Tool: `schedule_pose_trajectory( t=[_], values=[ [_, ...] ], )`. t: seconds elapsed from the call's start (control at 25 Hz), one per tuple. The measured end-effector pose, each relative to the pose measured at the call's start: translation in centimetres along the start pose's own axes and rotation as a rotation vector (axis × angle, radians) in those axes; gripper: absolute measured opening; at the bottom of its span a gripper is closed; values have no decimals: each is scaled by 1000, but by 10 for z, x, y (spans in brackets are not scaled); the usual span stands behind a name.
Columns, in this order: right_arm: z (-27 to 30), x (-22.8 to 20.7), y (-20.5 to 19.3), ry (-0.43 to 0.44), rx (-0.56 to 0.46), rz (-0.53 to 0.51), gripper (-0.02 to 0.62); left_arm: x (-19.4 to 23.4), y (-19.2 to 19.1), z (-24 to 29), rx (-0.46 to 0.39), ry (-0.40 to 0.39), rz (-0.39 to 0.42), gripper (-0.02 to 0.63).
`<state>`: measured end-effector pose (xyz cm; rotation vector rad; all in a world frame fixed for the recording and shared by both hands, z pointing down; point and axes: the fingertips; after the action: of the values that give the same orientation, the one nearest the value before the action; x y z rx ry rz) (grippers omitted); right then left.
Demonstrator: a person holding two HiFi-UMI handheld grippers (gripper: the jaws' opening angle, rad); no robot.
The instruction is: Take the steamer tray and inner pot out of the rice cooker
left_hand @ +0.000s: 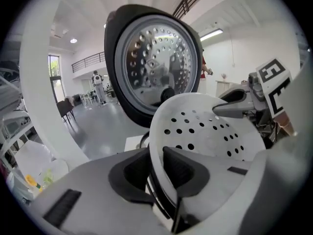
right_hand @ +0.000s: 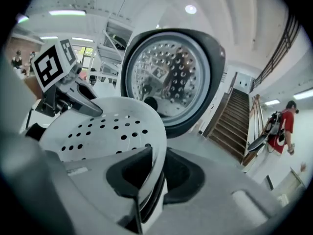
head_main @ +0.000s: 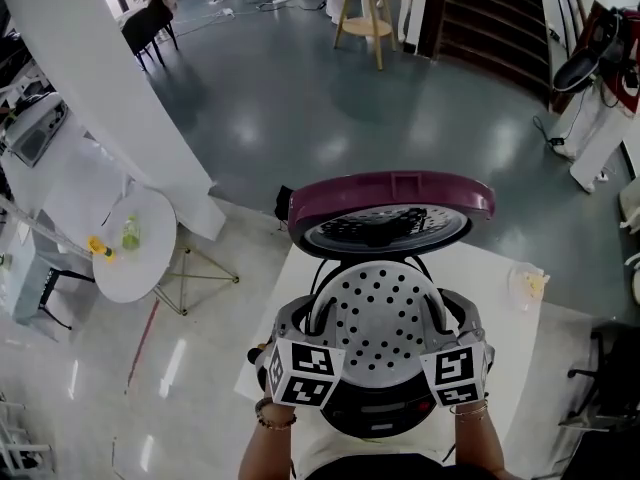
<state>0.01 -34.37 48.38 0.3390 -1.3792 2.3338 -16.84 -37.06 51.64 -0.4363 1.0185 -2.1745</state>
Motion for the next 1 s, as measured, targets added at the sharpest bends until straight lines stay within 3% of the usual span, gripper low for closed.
schedule_pose_trajectory(
  t=[0.08,0.32,0.52,1.0],
  values=[
    [-11,-7,12,-16,-49,29,52,-4,12,-10,-49,6,15,38],
    [-46,-17,25,-23,-144,147,23,-16,34,-42,-156,12,33,25],
    [-84,-46,21,-79,-194,215,14,-50,60,-53,-217,-26,88,24],
    [-181,-156,-58,-252,-182,290,11,-198,115,-30,-279,-150,211,23]
  ],
)
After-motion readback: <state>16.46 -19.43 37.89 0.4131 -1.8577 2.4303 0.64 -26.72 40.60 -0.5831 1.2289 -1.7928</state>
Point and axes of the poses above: the fingertips, and each gripper's own axes: z forward along the fingers, x to its left, y out of its top, and after that the axes turned 7 degrees about -y, right-handed
